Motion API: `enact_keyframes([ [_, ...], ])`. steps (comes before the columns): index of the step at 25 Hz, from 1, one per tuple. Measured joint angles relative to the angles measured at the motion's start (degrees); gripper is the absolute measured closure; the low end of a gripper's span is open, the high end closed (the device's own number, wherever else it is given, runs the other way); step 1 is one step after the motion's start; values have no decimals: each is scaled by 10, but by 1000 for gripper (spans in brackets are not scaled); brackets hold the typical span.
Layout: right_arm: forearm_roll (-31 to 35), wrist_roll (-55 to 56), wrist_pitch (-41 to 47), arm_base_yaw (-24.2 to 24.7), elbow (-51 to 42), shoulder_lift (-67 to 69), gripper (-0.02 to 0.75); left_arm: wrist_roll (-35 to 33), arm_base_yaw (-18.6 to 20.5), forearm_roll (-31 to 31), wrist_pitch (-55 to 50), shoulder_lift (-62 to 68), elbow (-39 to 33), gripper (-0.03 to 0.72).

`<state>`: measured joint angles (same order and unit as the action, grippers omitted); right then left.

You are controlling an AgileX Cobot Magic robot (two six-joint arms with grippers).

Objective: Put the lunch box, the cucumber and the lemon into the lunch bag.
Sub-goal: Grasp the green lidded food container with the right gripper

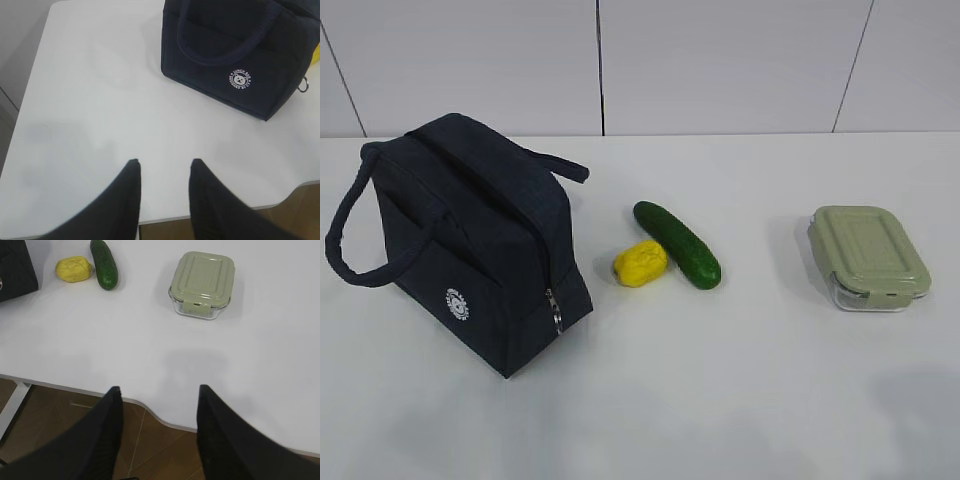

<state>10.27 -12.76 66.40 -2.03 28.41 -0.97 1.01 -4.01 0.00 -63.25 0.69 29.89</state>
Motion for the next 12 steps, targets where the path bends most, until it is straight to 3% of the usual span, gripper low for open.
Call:
enact_keyframes([
  [12, 0, 0, 0, 0, 0, 0, 369, 0, 0, 0, 0, 0, 0, 451],
])
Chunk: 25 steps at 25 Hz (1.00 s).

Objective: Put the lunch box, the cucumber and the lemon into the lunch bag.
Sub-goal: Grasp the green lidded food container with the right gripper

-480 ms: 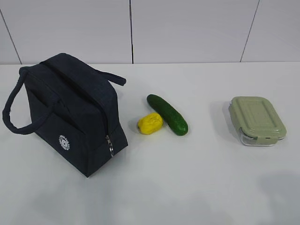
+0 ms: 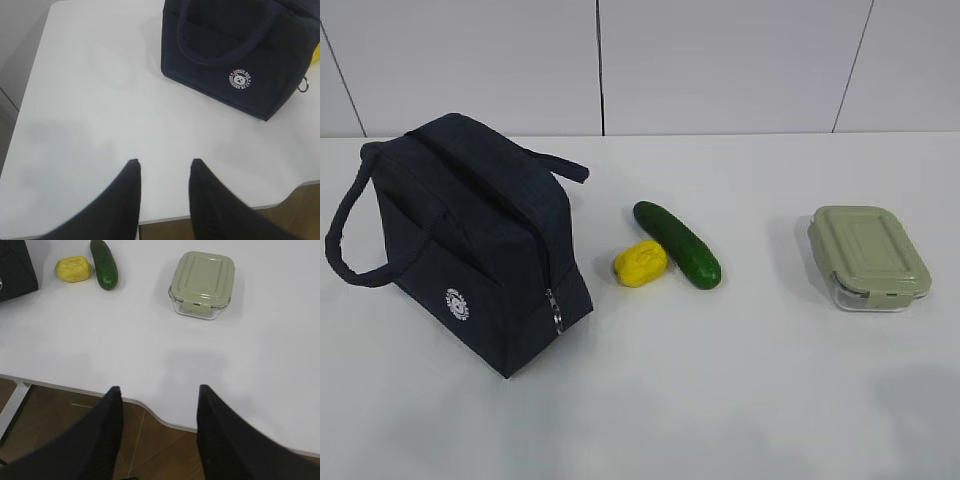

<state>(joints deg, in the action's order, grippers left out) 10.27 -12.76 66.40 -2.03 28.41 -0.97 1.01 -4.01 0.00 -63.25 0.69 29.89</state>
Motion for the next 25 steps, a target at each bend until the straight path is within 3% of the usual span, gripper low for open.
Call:
enact_keyframes([
  [25, 0, 0, 0, 0, 0, 0, 369, 0, 0, 0, 0, 0, 0, 451],
])
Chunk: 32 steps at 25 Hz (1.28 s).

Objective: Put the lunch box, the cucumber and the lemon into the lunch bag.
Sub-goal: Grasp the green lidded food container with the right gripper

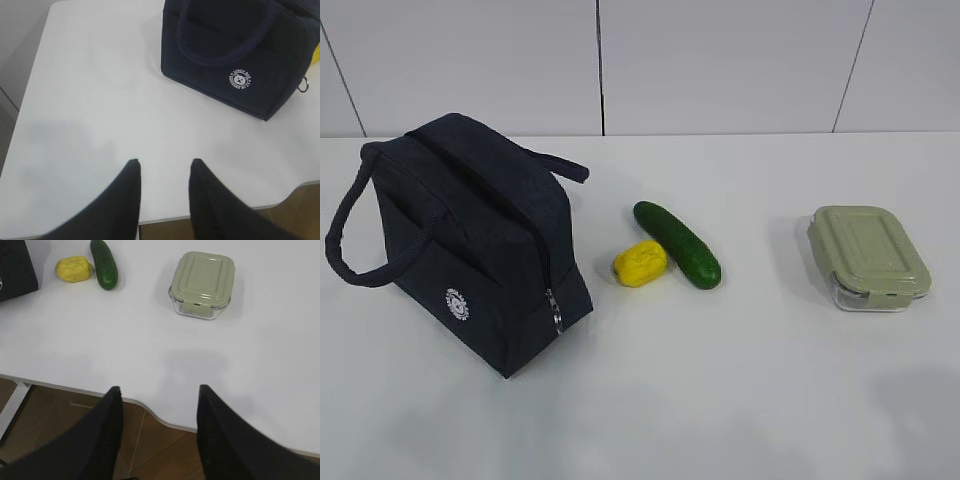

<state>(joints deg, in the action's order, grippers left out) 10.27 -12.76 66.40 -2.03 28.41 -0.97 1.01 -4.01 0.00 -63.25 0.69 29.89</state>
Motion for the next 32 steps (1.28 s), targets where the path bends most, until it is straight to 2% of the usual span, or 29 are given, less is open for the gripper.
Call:
enact_keyframes([
  [14, 0, 0, 0, 0, 0, 0, 364, 0, 0, 0, 0, 0, 0, 451],
  [19, 0, 0, 0, 0, 0, 0, 227, 0, 0, 0, 0, 0, 0, 425],
  [21, -1, 0, 0, 0, 0, 0, 197, 0, 0, 0, 0, 0, 0, 423],
  [32, -7, 0, -8, 0, 1, 19, 181, 0, 0, 0, 0, 0, 0, 446],
])
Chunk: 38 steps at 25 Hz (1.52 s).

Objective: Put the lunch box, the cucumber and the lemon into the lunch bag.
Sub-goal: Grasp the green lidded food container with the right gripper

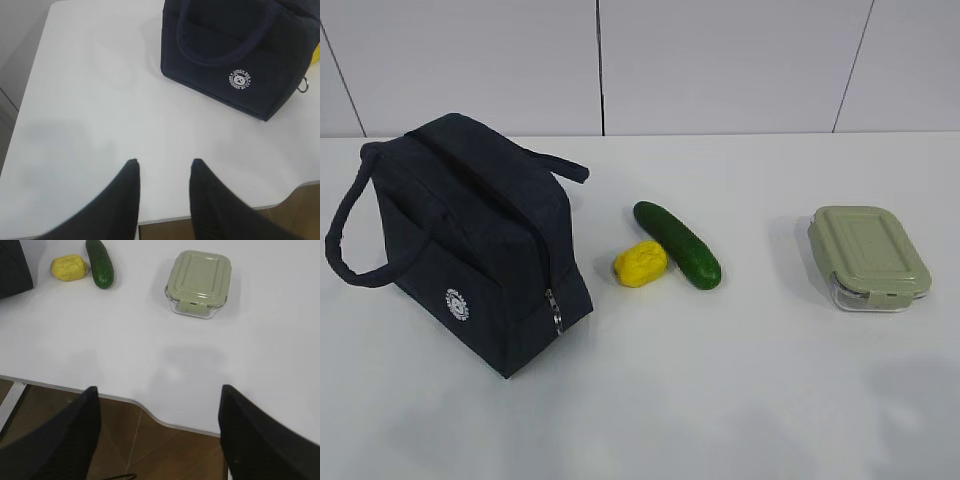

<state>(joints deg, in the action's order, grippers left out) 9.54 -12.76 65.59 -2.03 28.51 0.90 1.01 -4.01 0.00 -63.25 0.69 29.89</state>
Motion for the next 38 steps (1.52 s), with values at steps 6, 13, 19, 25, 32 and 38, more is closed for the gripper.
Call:
enact_keyframes([
  [6, 12, 0, -25, 0, 5, 53, 180, 0, 0, 0, 0, 0, 0, 450],
  [13, 57, 0, -106, 0, 25, 111, 180, 0, 0, 0, 0, 0, 0, 451],
  [19, 77, 0, -145, 0, 60, 184, 180, 0, 0, 0, 0, 0, 0, 451],
  [25, 103, -6, -163, 0, 108, 287, 180, 0, 0, 0, 0, 0, 0, 451],
  [32, 115, -44, -152, 0, 181, 401, 180, 0, 0, 0, 0, 0, 0, 451],
  [38, 149, -77, -95, 0, 237, 499, 180, 0, 0, 0, 0, 0, 0, 451],
])
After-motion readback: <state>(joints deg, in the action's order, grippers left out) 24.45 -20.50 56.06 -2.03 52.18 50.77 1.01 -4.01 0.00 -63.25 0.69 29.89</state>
